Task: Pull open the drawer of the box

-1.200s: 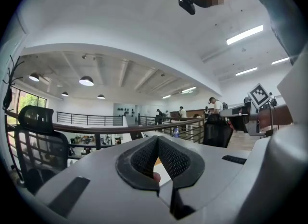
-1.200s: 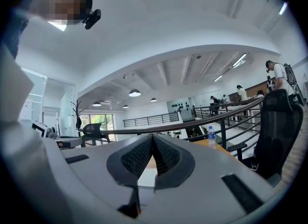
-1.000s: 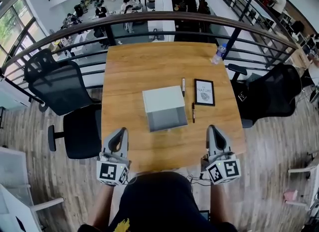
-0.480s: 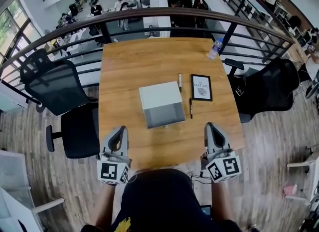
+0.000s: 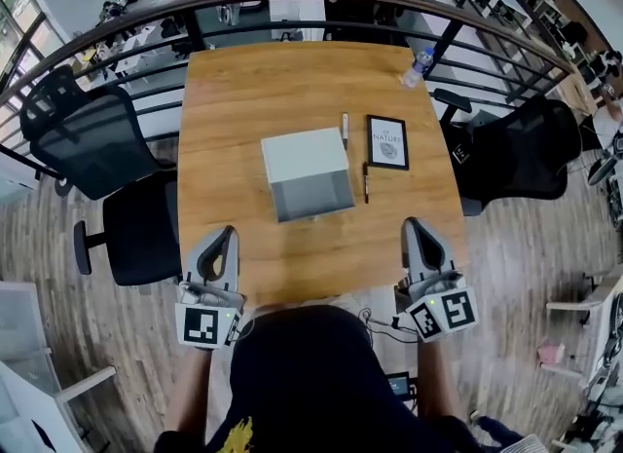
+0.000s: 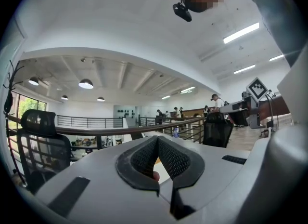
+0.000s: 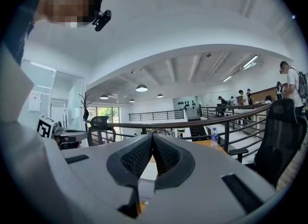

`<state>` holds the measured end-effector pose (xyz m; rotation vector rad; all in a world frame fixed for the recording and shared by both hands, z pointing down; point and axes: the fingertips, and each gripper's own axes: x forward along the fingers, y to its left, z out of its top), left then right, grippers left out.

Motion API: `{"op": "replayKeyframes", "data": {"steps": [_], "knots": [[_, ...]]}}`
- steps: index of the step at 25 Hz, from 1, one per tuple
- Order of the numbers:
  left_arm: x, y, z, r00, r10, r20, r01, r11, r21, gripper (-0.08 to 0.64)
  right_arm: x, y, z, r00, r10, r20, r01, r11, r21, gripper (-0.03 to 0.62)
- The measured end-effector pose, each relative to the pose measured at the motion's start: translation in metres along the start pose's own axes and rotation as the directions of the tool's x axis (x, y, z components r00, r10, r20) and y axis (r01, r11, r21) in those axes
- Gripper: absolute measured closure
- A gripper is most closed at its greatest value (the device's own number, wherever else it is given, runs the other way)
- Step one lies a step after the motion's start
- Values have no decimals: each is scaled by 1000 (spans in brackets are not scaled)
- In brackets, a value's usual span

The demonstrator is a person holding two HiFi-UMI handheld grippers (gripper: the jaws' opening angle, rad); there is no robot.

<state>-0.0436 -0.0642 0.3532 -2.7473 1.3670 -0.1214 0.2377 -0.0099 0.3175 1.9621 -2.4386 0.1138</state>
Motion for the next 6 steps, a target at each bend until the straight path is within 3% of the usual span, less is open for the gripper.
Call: {"op": "replayKeyframes", "data": {"steps": [6], "knots": [[-8, -8, -23, 999, 21, -30, -23, 997, -72, 543, 8, 3, -7, 999, 27, -33, -28, 999, -34, 595]]}}
